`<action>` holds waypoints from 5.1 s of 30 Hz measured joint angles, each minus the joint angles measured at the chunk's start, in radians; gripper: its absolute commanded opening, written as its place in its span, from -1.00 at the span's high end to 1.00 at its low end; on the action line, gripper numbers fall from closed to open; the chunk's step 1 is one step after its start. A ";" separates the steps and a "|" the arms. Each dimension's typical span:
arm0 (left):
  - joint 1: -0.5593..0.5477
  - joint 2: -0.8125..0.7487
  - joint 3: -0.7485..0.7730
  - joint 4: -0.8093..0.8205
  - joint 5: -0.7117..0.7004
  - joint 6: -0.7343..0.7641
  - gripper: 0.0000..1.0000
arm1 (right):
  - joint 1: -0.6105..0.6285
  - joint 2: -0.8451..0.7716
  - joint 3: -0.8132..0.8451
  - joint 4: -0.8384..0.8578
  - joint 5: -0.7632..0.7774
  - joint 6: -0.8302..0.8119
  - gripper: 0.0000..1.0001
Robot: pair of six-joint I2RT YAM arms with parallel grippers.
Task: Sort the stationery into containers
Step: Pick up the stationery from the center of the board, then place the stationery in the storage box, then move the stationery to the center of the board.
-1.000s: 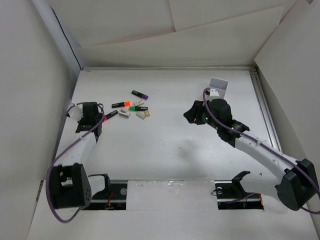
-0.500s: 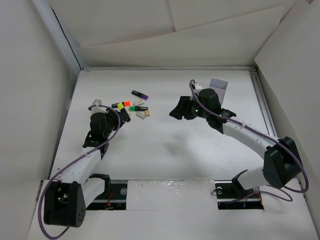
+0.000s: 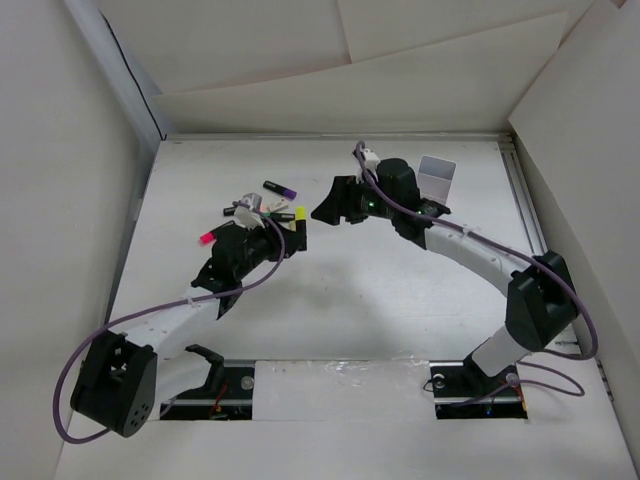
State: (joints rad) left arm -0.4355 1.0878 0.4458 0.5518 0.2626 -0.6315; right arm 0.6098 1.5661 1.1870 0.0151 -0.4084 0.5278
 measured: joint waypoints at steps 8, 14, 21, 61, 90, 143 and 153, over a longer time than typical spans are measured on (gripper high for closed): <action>0.000 0.016 -0.001 0.097 0.089 0.029 1.00 | -0.001 0.139 0.083 0.008 -0.014 0.000 -0.61; -0.014 0.074 -0.001 0.134 0.133 0.046 1.00 | 0.000 0.199 0.103 0.007 -0.025 0.000 -0.25; -0.047 0.084 -0.001 0.155 0.147 0.063 1.00 | 0.001 0.217 0.126 0.009 -0.038 0.009 0.63; -0.045 0.040 -0.028 0.144 0.075 0.054 -0.41 | -0.524 0.137 0.294 -0.061 0.698 -0.047 1.00; -0.013 0.065 -0.027 0.121 0.034 0.028 -0.38 | -0.469 0.309 0.311 0.040 1.033 -0.158 -0.16; 0.452 0.338 0.248 -0.571 -0.663 -0.418 -0.10 | -0.136 -0.303 -0.257 -0.038 0.418 0.000 0.81; 0.482 0.322 0.189 -0.533 -0.571 -0.433 -0.15 | -0.127 -0.305 -0.257 -0.038 0.411 -0.006 0.79</action>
State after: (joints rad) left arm 0.0467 1.4097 0.6350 0.0185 -0.3088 -1.0641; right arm 0.4824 1.2613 0.9295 -0.0231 0.0029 0.5213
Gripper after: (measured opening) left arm 0.575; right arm 0.105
